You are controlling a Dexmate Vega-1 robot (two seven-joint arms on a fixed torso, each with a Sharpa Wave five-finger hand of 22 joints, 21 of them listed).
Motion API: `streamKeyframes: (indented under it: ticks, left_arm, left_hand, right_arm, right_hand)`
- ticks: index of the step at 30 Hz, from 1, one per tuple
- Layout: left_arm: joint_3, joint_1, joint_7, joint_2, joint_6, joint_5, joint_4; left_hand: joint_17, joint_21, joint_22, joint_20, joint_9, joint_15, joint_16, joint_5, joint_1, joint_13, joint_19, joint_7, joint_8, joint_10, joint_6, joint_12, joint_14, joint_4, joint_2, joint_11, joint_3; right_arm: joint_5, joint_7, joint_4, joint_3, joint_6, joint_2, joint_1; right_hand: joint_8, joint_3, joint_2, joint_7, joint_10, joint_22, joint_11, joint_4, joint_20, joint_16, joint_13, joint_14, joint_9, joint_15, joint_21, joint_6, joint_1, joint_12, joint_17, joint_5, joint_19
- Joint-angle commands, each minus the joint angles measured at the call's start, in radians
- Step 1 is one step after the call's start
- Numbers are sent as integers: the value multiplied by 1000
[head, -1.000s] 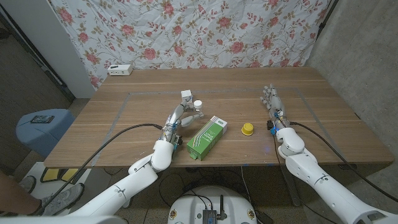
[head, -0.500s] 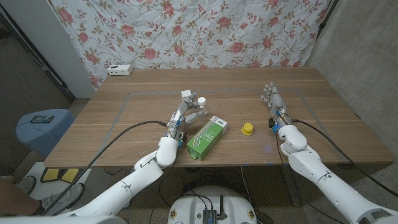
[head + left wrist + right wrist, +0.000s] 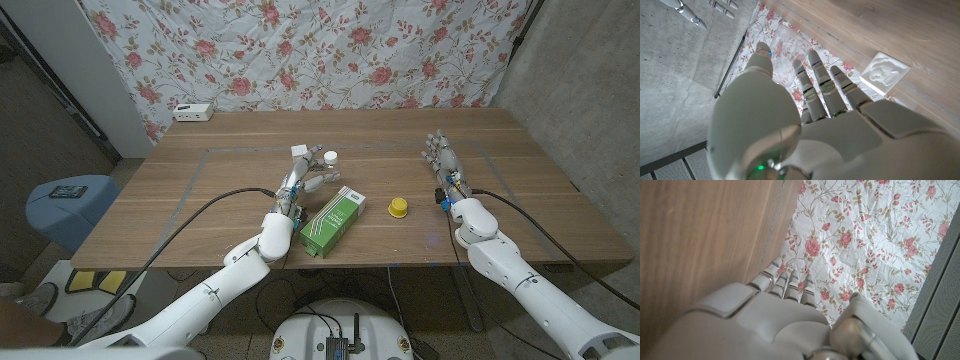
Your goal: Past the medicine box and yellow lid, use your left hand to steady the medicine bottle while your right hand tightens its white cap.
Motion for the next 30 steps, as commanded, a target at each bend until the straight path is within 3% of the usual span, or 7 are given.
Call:
streamKeyframes:
  ticks: [1, 20, 29, 30]
  left_arm:
    - [11, -36, -38, -12, 61, -17, -21]
    - [59, -125, -96, -19, 100, 6, 0]
    - [67, -133, -106, -26, 120, -4, -5]
    - [68, -133, -104, -28, 131, -1, -8]
  left_hand:
    - [0, -5, 3, -59, 5, -91, 1, -4, 8, 6, 0, 6, 7, 14, 23, 5, 15, 1, 10, -4, 13]
    - [0, -10, 2, -86, 4, -92, 1, -12, 10, 6, -7, 10, 4, 41, 32, 9, 34, 1, 17, -4, 24]
    - [0, -11, 2, -91, 4, -89, 0, -14, 7, 6, -8, 12, 2, 41, 35, 6, 38, 2, 16, -6, 25]
    - [0, -11, 2, -92, 4, -89, 1, -14, 7, 6, -8, 12, 3, 43, 36, 7, 40, 2, 18, -4, 26]
  right_arm:
    - [-10, -7, -33, 4, -31, -30, -1]
    - [-117, -94, -140, 1, -92, -86, -29]
    - [-168, -137, -248, -1, -215, -140, -45]
    - [-176, -138, -259, -3, -229, -148, -45]
  right_hand:
    - [-1, 8, 2, -1, 7, 2, 2, -1, -34, 5, 3, 9, 1, -1, 6, 4, -9, 1, 4, 4, 10]
    - [-1, 8, -1, -1, 5, 2, 0, -3, -33, 5, 3, 10, 1, -1, 6, 6, -7, 1, 4, 4, 12]
    - [-4, 8, -14, -17, 2, 2, 2, -15, -32, 3, 3, 11, 1, 0, 6, -3, 5, 0, 1, 4, 14]
    - [2, 17, -25, -169, 3, 2, 2, -46, -33, 2, 3, 12, 7, 0, 4, -1, 43, 2, -3, 4, 10]
